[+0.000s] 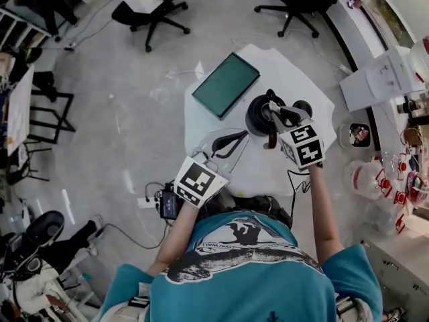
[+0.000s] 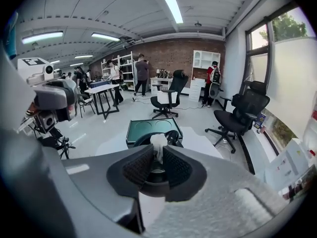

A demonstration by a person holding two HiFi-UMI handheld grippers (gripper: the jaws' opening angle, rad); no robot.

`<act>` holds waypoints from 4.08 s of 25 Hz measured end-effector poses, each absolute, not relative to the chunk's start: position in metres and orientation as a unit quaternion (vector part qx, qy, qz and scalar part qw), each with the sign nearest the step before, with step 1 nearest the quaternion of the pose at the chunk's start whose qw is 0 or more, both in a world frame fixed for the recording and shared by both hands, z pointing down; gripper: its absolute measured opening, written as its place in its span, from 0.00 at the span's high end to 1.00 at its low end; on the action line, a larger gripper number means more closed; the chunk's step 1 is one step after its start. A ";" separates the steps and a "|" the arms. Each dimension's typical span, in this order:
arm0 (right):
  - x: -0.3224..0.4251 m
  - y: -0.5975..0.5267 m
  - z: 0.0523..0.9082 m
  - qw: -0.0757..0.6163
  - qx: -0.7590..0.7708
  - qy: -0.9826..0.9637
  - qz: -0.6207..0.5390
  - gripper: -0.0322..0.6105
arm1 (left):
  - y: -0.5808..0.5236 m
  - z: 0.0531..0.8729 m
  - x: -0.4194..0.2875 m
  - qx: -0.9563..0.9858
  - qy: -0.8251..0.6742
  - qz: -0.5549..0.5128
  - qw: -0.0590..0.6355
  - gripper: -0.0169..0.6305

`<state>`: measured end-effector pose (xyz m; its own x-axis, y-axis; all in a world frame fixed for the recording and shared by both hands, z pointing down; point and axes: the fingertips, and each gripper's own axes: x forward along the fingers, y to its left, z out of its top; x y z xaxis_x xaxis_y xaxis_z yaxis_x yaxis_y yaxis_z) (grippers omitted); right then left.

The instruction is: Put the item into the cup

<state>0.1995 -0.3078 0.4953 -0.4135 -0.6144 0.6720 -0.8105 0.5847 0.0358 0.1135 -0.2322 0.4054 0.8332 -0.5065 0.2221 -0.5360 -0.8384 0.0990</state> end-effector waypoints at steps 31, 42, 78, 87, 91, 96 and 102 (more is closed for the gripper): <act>0.189 -0.306 0.502 0.355 0.409 -0.827 0.147 0.75 | -0.234 0.412 0.100 0.939 -0.316 0.104 0.091 0.97; 0.191 -0.293 0.473 0.264 0.436 -0.846 0.154 0.75 | -0.224 0.416 0.109 0.937 -0.317 0.111 0.094 0.97; 0.125 -0.194 0.446 0.138 0.421 -0.872 0.206 0.77 | -0.166 0.417 0.059 0.933 -0.328 0.105 0.109 0.97; 0.094 -0.158 0.445 0.141 0.410 -0.877 0.209 0.79 | -0.137 0.419 0.038 0.933 -0.328 0.104 0.105 0.97; 0.078 -0.140 0.443 0.134 0.402 -0.881 0.211 0.80 | -0.125 0.420 0.027 0.932 -0.333 0.098 0.106 0.97; 0.063 -0.119 0.444 0.125 0.394 -0.886 0.209 0.83 | -0.107 0.425 0.016 0.931 -0.336 0.098 0.106 0.97; 0.055 -0.100 0.450 0.127 0.389 -0.888 0.211 0.86 | -0.091 0.432 0.011 0.931 -0.332 0.103 0.107 0.97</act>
